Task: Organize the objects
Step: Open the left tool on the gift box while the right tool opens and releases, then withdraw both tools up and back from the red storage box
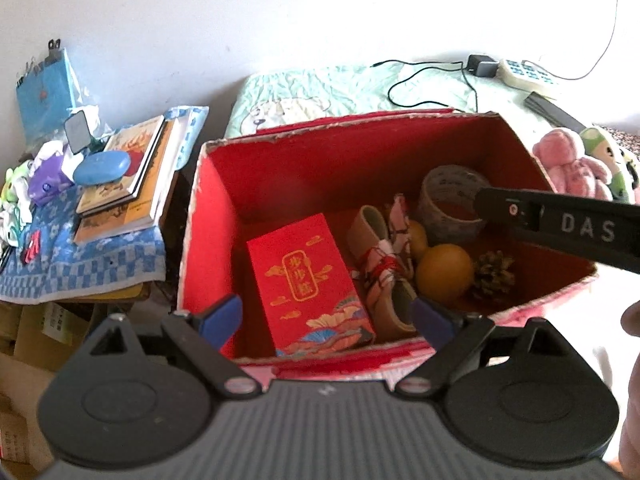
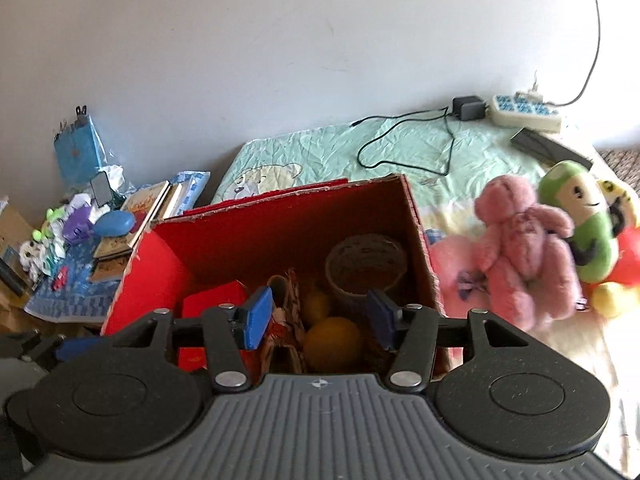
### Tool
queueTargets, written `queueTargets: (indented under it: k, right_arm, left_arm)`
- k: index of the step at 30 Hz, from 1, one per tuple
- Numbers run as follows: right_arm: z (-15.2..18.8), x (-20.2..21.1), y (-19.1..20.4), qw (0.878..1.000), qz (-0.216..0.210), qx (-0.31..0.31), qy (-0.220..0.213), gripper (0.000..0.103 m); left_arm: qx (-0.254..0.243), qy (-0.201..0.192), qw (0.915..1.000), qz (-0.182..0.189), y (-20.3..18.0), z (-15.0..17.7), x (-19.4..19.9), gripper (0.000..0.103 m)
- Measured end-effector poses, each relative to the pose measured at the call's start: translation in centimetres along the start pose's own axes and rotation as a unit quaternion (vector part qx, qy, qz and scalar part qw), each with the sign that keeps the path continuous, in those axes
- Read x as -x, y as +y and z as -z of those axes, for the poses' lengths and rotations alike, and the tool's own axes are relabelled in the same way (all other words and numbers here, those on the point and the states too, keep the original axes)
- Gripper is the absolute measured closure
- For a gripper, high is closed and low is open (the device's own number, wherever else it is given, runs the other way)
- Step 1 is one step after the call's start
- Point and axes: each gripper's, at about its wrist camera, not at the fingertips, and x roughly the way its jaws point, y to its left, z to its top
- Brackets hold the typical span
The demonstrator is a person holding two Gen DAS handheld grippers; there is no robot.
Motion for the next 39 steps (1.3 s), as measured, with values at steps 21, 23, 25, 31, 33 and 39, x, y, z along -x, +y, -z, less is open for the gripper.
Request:
queueTargets:
  k: [21,23,25,31,33,39]
  right_arm:
    - [5.5,3.4,0.0,0.999,0.042,-0.002,0.020,0.029]
    - [6.0,3.3,-0.1,0.998,0.047,-0.006,0.029,0.029]
    - [6.4,3.2,-0.1,0.998,0.050,-0.006,0.035,0.029]
    - [7.3,2.8,-0.2,0.996,0.066,-0.012,0.053,0.029]
    - [7.4,2.7,-0.2,0.996,0.071,-0.013,0.058,0.028]
    - [7.7,2.3,-0.1,0.994,0.078,-0.011,0.072,0.028]
  left_arm:
    - [0.008,0.036,0.9993,0.003,-0.9,4.9,0.8,0.007]
    - [0.012,0.044,0.9989,0.000,-0.9,5.2,0.3,0.006]
    - [0.012,0.050,0.9986,-0.006,-1.0,5.6,0.0,0.006]
    - [0.012,0.066,0.9974,-0.027,-1.2,6.4,-1.2,0.004]
    - [0.015,0.077,0.9966,-0.026,-1.1,6.6,-1.5,0.004]
    - [0.017,0.076,0.9965,-0.030,-1.3,6.6,-1.5,0.004]
